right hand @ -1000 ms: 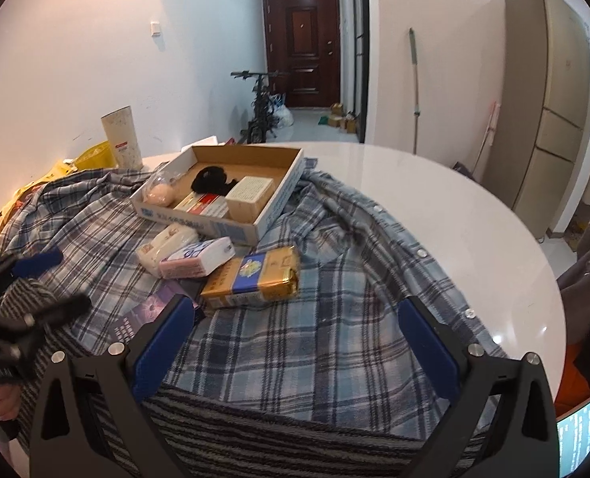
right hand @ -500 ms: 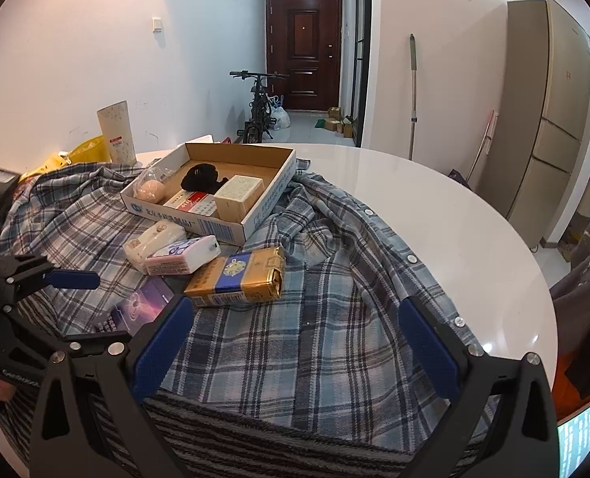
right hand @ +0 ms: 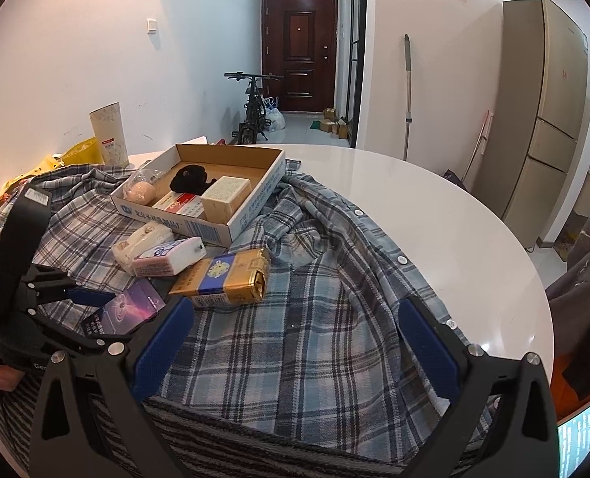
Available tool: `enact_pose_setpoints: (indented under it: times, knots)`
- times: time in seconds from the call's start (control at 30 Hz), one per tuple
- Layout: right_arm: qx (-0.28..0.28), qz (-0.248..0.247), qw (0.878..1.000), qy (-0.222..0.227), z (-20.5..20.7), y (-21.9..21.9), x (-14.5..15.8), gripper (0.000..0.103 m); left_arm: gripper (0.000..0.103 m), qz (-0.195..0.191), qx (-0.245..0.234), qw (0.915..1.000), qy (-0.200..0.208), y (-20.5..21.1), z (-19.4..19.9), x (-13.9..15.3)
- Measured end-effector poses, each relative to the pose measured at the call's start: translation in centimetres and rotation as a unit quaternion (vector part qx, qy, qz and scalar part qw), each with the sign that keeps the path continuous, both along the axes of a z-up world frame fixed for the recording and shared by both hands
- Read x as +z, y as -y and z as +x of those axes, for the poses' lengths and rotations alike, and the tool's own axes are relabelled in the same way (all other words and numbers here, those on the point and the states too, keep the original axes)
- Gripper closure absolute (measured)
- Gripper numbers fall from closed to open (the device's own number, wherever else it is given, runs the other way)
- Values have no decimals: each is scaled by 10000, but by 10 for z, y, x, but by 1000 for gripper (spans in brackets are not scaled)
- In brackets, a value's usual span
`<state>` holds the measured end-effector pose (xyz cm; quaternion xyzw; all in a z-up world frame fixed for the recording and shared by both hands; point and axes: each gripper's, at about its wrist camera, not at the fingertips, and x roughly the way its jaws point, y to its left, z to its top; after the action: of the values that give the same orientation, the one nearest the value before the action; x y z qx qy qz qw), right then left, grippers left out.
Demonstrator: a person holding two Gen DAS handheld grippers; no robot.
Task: Organize objects
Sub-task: 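Grasp the purple Blessing Ball box with the left gripper and lift, then hold the purple box with the left gripper while the right gripper grasps the gold-blue pack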
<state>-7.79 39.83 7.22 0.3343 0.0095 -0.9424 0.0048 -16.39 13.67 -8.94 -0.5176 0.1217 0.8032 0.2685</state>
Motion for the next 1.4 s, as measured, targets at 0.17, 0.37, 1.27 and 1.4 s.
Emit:
enact_pose_setpoints:
  times: [0.17,0.37,1.27,1.4]
  knots:
    - [-41,-39,10000,-6,1,-2,1,1,49,67,68,10000,-3,5,0,6]
    - [-12,3,10000,-34,2,3,5,1,49,212,173,9989,-368,18,8,31]
    - [116,483,9975,497,-39,62,-30,1,49,619,840,9839,-1450,63,19,72]
    - [197,774,9938,779,-51,77,-44,1,49,643,874,9849,-1347,68,13,66]
